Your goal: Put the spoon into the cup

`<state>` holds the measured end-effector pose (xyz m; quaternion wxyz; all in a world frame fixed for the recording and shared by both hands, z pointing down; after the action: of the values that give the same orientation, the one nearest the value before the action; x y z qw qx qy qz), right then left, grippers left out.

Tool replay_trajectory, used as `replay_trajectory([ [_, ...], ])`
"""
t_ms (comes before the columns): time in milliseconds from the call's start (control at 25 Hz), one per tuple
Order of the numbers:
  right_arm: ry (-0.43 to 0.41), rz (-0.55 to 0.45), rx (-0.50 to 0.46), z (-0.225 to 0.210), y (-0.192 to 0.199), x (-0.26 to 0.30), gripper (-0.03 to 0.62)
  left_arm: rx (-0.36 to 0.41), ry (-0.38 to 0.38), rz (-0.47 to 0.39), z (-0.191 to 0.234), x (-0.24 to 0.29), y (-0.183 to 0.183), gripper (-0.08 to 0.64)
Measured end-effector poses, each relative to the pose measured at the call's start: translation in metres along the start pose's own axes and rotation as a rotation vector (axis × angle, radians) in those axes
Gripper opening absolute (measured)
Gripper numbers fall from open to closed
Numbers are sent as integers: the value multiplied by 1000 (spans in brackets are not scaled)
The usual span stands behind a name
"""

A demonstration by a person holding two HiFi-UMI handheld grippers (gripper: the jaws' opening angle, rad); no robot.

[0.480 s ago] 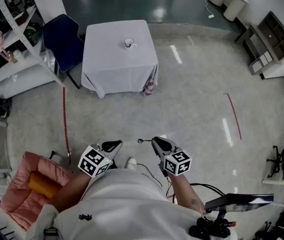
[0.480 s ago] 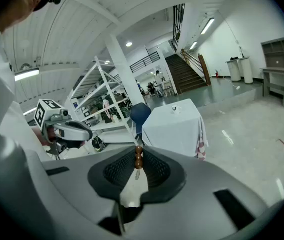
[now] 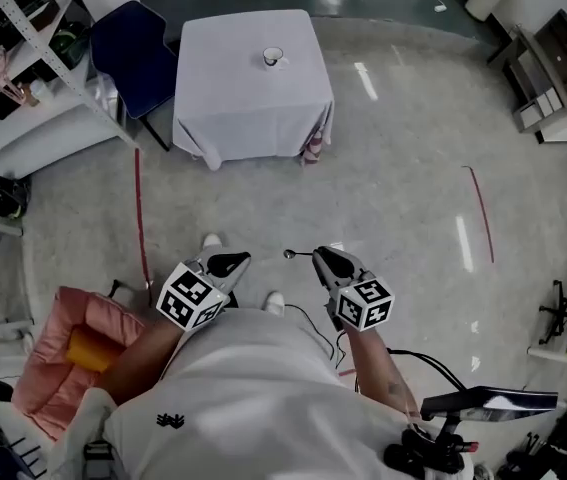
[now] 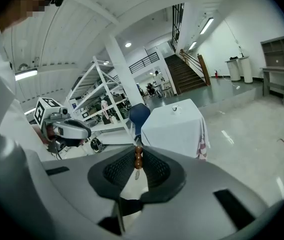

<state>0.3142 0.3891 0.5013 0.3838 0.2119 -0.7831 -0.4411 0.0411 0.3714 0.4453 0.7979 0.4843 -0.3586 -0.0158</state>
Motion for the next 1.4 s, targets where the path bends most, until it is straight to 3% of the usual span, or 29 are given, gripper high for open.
replay_trajectory([
  [200, 48, 14, 52, 4, -21, 41, 51, 0, 69, -22, 61, 4, -15, 9],
  [440, 108, 20, 33, 13, -77, 126, 51, 36, 107, -74, 163, -18, -57, 9],
  [800, 164, 3, -5, 46, -158, 248, 51, 19, 122, -60, 304, -67, -65, 9],
  [1040, 164, 39, -21, 57, -186, 282, 51, -16, 141, -103, 343, -74, -74, 9],
  [1400, 131, 30, -26, 15, -228, 351, 51, -53, 94, -115, 401, -62, -98, 9],
])
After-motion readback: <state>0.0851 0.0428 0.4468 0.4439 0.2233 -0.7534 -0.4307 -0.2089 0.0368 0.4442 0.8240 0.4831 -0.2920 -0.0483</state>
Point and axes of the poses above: the fingertips, and each gripper's own axes: x forward along the fingers, z to its left, y out of its underside, the point moved 10 cm from there along -x, backward along the fingers, and after that the axes turned 5 degrees about -x, right-handed, at the moved point
